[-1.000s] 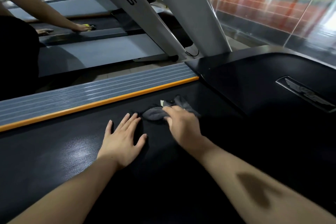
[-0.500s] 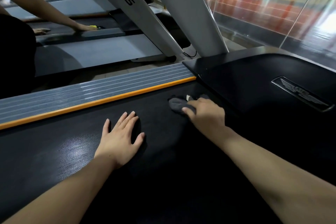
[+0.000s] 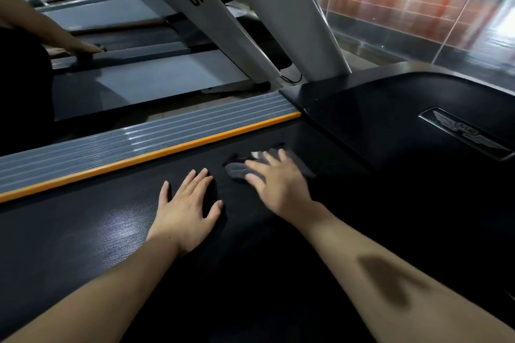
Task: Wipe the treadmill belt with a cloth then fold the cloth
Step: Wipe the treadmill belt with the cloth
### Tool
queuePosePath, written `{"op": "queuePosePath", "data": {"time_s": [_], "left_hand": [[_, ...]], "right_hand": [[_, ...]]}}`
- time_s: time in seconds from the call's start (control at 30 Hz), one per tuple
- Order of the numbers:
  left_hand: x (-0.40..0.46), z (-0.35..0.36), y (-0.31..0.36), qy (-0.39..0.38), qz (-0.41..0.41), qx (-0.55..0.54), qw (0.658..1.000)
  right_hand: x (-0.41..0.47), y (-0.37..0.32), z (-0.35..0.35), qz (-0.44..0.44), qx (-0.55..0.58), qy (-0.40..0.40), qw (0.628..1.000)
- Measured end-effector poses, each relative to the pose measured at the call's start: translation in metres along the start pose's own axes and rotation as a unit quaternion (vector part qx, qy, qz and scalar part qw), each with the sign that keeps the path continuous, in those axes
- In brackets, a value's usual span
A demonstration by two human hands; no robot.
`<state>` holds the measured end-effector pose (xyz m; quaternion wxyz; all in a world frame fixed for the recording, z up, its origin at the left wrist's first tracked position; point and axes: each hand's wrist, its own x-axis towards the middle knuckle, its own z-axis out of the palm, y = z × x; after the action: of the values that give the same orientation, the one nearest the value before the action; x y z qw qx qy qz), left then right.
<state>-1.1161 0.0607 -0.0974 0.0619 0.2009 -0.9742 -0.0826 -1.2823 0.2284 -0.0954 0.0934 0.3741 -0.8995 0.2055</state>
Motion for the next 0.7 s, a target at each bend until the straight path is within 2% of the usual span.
{"op": "queuePosePath", "data": {"time_s": [0.1, 0.17, 0.23, 0.27, 0.37, 0.43, 0.47, 0.53, 0.57, 0.63, 0.7], "left_hand": [[0.0, 0.0, -0.001, 0.001, 0.004, 0.0, 1.0], [-0.001, 0.0, -0.003, 0.0, 0.008, 0.002, 1.0], [-0.002, 0.0, -0.003, 0.003, 0.008, 0.0, 1.0], [-0.002, 0.0, -0.003, 0.004, 0.008, 0.0, 1.0], [-0.001, -0.001, -0.001, 0.003, 0.007, 0.0, 1.0], [-0.001, 0.0, 0.001, 0.003, 0.004, -0.004, 1.0], [-0.001, 0.0, 0.002, 0.003, 0.002, -0.007, 1.0], [0.0, -0.001, 0.002, 0.002, 0.002, -0.011, 1.0], [0.0, -0.002, 0.002, 0.001, 0.001, -0.011, 1.0], [-0.001, -0.002, 0.002, -0.004, 0.002, -0.005, 1.0], [-0.003, -0.003, 0.001, -0.01, 0.007, 0.004, 1.0]], "right_hand": [[0.0, -0.021, 0.005, 0.007, 0.042, -0.034, 0.999], [0.004, -0.005, -0.007, -0.032, 0.052, -0.041, 0.997], [0.013, 0.035, -0.019, -0.084, 0.005, 0.026, 0.996], [0.02, 0.062, -0.029, -0.069, -0.02, 0.061, 0.996], [0.021, 0.113, -0.052, 0.086, -0.011, 0.0, 0.996], [0.017, 0.108, -0.049, 0.115, 0.009, 0.011, 0.993], [0.014, 0.095, -0.045, 0.111, 0.006, 0.044, 0.993], [0.004, 0.056, -0.032, 0.046, 0.028, 0.125, 0.991], [-0.004, 0.035, -0.022, -0.008, 0.032, 0.131, 0.991], [-0.017, 0.0, -0.006, -0.061, 0.051, 0.072, 0.994], [-0.014, 0.001, -0.006, -0.087, 0.056, 0.044, 0.994]]}}
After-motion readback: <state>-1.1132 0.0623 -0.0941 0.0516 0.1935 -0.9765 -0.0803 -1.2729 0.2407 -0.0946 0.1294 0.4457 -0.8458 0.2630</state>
